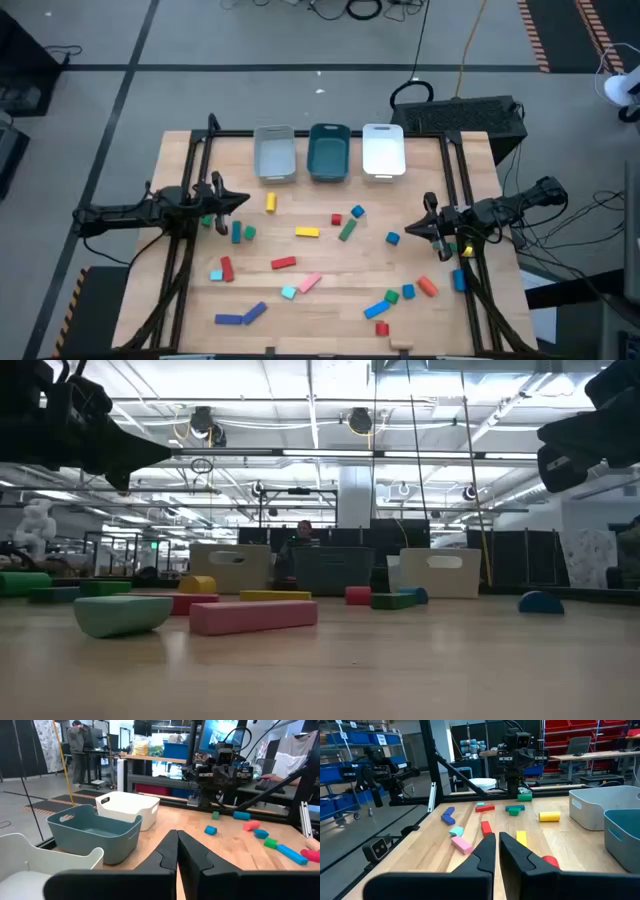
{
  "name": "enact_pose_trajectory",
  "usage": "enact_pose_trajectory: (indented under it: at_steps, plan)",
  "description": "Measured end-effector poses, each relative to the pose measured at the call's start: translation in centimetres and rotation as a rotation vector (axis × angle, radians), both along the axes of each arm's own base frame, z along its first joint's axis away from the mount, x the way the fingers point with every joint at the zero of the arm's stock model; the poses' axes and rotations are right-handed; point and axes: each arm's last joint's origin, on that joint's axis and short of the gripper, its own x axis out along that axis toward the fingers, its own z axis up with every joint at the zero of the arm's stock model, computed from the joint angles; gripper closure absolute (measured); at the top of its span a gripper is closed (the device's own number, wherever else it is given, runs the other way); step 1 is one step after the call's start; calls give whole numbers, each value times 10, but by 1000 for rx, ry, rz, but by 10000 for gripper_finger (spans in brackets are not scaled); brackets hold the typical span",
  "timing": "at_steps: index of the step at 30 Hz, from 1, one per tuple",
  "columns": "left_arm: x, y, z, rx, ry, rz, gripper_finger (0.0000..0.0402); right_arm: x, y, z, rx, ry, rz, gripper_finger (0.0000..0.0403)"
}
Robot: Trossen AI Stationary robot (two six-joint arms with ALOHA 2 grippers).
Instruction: Sort blocks by size
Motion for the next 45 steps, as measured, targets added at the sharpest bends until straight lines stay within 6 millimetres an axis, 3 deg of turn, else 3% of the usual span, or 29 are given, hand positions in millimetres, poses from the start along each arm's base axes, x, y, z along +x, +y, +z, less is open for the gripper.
enact_pose_trajectory:
  at_steps: [45]
  plan:
    - [0,0,0,0,0,0,391,0,-1,0,0,-1,-17,394]
